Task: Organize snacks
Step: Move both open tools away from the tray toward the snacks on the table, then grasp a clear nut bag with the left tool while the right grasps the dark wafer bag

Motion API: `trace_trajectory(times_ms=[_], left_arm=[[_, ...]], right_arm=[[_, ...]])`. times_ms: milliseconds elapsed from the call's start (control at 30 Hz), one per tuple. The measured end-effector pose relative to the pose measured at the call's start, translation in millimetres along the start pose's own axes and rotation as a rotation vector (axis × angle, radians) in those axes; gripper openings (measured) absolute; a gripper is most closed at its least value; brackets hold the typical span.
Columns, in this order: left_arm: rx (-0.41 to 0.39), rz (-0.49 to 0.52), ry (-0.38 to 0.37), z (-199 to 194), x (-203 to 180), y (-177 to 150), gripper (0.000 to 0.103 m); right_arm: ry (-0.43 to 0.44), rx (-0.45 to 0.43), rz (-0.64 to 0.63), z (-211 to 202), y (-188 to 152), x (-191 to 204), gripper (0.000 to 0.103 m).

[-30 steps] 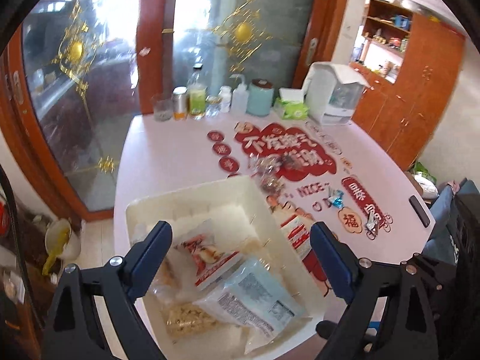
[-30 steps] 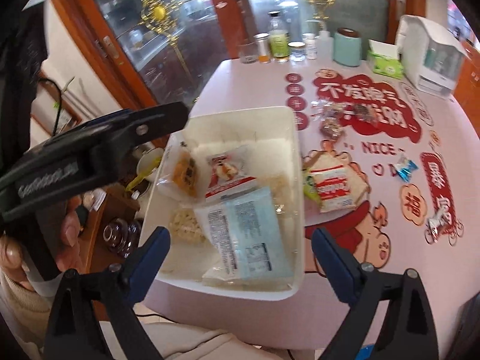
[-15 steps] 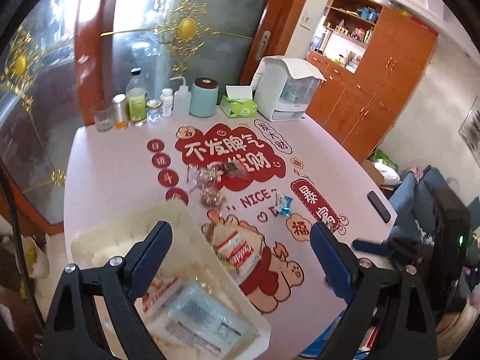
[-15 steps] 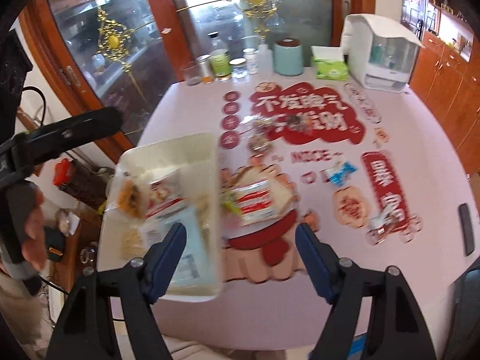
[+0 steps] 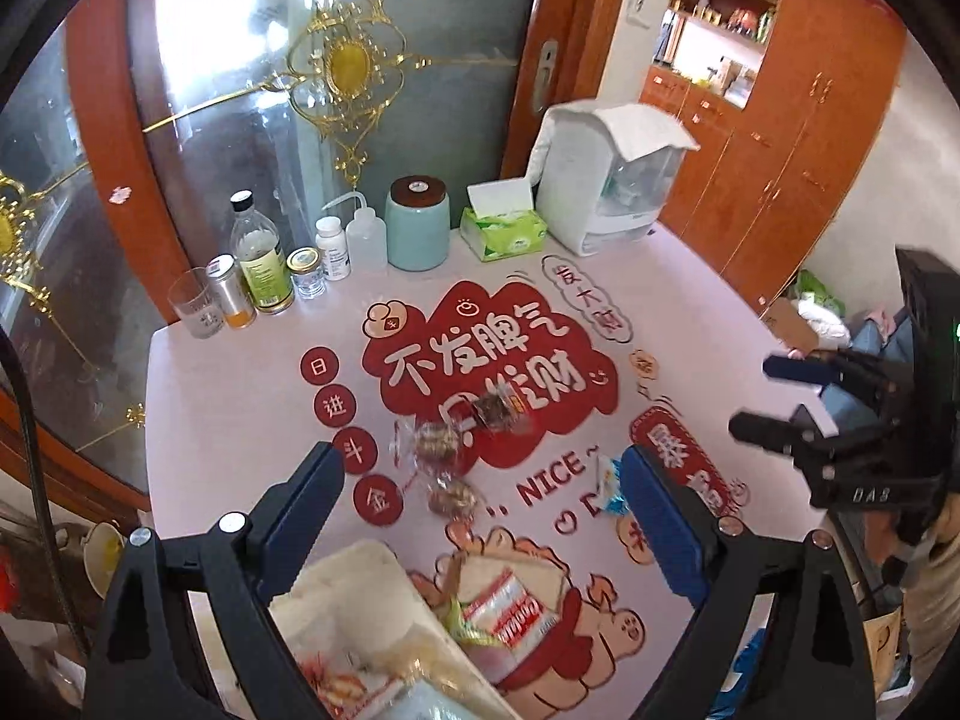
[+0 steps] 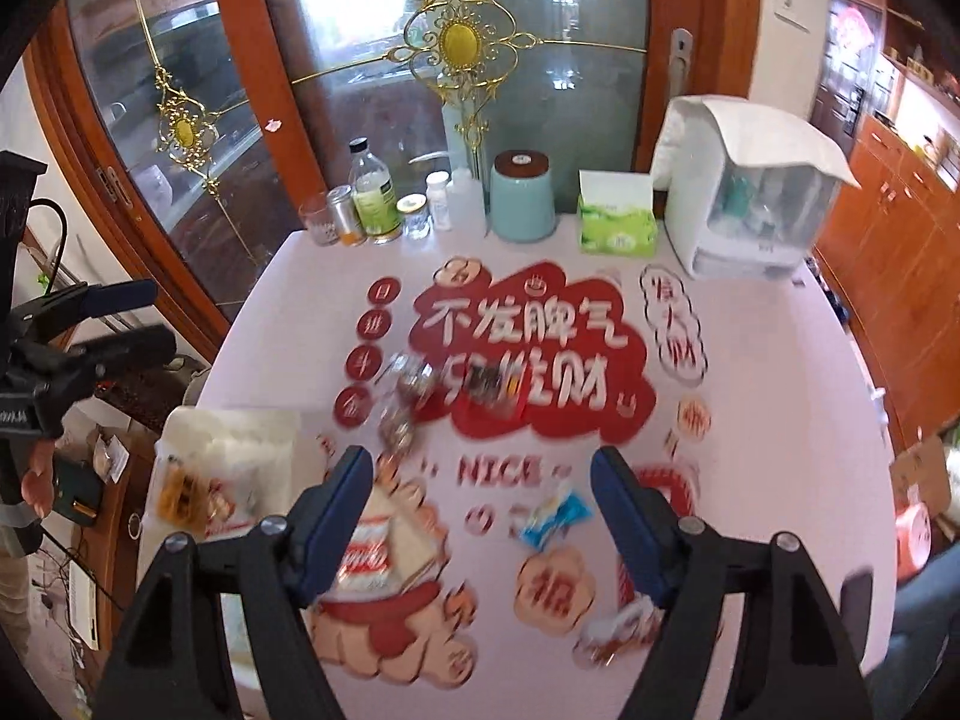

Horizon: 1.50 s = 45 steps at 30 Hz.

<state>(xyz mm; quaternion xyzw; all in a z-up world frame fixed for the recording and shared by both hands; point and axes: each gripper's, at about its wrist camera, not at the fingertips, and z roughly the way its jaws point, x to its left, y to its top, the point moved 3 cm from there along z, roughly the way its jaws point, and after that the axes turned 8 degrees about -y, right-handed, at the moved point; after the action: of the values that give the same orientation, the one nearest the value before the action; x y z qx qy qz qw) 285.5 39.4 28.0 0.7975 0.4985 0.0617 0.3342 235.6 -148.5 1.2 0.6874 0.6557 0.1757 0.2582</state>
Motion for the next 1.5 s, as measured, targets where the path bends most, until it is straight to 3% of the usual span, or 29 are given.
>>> trace_trajectory(times_ms=[100,233,433,633,867,1067,1367,1500], left_arm=[[0.052,-0.005,0.042,41,9,15,0.093],[0.155,-0.103,0.061,112,37,16,0.093],[0.31,-0.252,0.052,203,75,-18,0.093],[0.448,-0.301,0.063,266,94,-48,0.093],[0.476,-0.331,0.062,296,107,-51,0.093],[0.512,-0.298,0.079,316,111,-57,0.093],[0.485,-0.272,0.122,327,119,-58,0.093],[0.466,-0.251,0.151,326,120,-56,0.083]], right_arm=[[0.009,0.006,-0.021,34,28,-15,0.076],[0.046,0.07,-0.017,98,50,-27,0.076],[0.119,0.2,0.027,191,46,-28,0.076],[0.254,0.329,0.117,263,30,-23,0.076],[0.303,0.404,0.203,317,20,-17,0.076],[0.316,0.426,0.224,338,17,-1,0.076],[0.182,0.366,0.097,341,21,25,0.078],[0.09,0.349,0.016,343,21,38,0.078]])
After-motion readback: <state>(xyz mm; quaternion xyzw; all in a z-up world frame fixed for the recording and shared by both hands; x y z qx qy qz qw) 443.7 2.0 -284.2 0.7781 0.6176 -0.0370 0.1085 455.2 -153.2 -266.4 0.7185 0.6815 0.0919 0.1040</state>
